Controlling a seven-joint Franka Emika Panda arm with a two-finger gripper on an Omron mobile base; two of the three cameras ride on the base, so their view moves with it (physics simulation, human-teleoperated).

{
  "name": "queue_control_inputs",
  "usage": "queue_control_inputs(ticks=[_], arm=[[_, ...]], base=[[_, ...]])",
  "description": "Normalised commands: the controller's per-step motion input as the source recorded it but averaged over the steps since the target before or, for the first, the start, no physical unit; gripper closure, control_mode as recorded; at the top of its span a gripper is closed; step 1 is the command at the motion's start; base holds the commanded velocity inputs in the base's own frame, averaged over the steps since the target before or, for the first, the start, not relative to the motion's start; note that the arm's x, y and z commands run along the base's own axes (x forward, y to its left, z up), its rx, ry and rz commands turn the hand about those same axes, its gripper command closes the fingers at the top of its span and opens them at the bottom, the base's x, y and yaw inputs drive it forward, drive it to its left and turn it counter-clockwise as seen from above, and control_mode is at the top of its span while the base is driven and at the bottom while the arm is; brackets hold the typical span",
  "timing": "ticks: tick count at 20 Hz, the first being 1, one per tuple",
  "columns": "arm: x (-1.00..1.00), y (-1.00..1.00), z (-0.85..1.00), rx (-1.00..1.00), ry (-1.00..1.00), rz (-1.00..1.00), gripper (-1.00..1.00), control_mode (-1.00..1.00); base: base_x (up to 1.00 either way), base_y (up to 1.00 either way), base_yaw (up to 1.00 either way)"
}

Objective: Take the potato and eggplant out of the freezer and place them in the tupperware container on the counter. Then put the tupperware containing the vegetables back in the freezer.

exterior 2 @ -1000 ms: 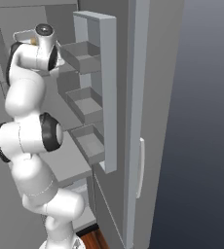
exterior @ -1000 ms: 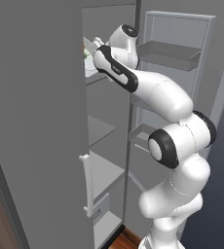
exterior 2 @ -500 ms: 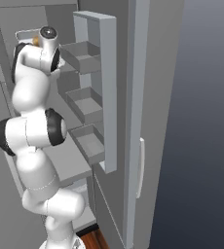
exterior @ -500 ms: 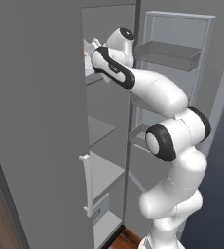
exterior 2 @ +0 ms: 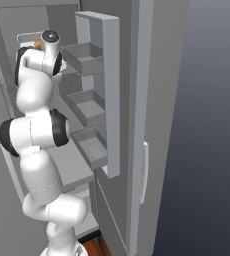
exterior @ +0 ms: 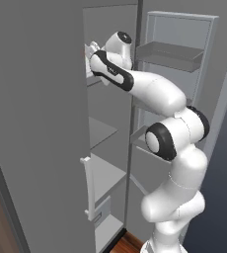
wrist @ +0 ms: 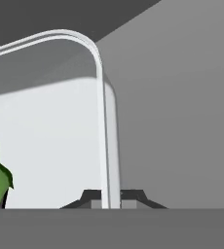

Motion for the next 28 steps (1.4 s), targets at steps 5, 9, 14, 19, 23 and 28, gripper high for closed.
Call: queue_control_inputs(ticks=[5,9,14,19,23,28], arm=[[0.16,0.1,-0.18,0.0,0.0,0.0,-1.0,-1.0],[0.05,0.03,-0.04,0.0,0.0,0.0,-1.0,-1.0],[-0.01,0.0,0.0,0.0,-0.03,0.0,-1.0,-1.0],[-0.59,-0.02,0.01,0.0,-0.22,0.0,-1.0,-1.0],[-0.85,-0.26,0.03,0.0,-0.26,0.0,-1.0,-1.0],[-0.98,-0.39,0.0,0.0,-0.23,0.0,-1.0,-1.0]], base=[[0.0,0.0,0.0],[0.0,0.0,0.0],[0.0,0.0,0.0],[0.0,0.0,0.0],[0.0,0.0,0.0],[0.0,0.0,0.0]])
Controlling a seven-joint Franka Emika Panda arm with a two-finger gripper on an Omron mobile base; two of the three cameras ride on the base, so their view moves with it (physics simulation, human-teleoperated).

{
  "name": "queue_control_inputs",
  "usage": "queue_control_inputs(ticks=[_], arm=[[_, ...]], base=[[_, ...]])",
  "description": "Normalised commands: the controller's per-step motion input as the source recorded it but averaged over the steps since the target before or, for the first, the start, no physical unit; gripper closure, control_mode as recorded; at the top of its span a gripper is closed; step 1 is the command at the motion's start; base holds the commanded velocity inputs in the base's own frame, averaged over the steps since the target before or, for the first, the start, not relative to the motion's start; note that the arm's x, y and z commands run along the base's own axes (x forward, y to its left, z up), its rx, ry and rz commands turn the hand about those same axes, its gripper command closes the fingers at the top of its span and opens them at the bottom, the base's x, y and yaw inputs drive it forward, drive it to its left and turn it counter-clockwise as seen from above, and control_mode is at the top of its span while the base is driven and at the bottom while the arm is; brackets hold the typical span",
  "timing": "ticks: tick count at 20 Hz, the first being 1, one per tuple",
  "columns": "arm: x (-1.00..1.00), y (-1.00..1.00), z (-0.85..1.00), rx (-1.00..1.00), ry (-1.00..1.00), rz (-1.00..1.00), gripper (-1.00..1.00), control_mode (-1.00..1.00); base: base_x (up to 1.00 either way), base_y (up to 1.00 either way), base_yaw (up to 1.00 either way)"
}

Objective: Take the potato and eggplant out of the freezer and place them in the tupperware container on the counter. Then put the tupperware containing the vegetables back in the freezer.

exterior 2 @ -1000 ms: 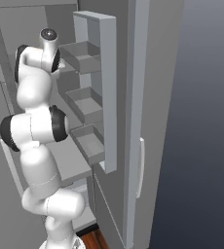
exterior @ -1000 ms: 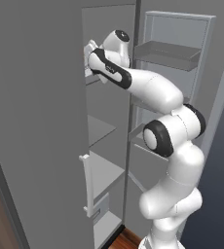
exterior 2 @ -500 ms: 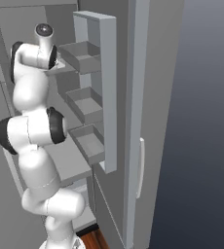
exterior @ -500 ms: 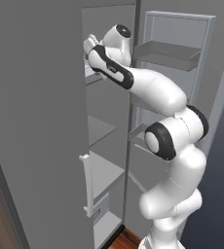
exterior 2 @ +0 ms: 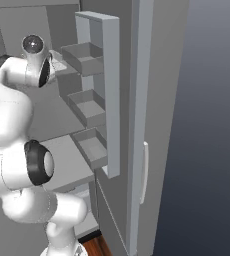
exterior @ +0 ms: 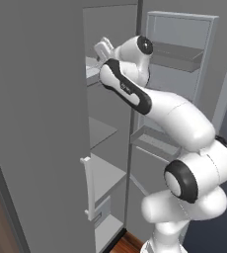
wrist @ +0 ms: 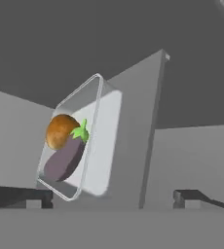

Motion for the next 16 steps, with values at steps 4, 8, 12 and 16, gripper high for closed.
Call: queue_control_inputs(ticks=[4,8,12,16], arm=[[-1.0,-0.41,0.03,0.0,-0.19,0.0,-1.0,-1.0],[-1.0,-0.38,0.29,0.03,-0.16,0.0,-1.0,-1.0],[-1.0,-0.36,0.46,0.05,-0.14,0.0,-1.0,-1.0],[-1.0,-0.32,0.42,0.07,-0.06,0.0,-1.0,-1.0]], base=[[0.0,0.0,0.0],[0.0,0.0,0.0],[0.0,0.0,0.0],[0.0,0.0,0.0]])
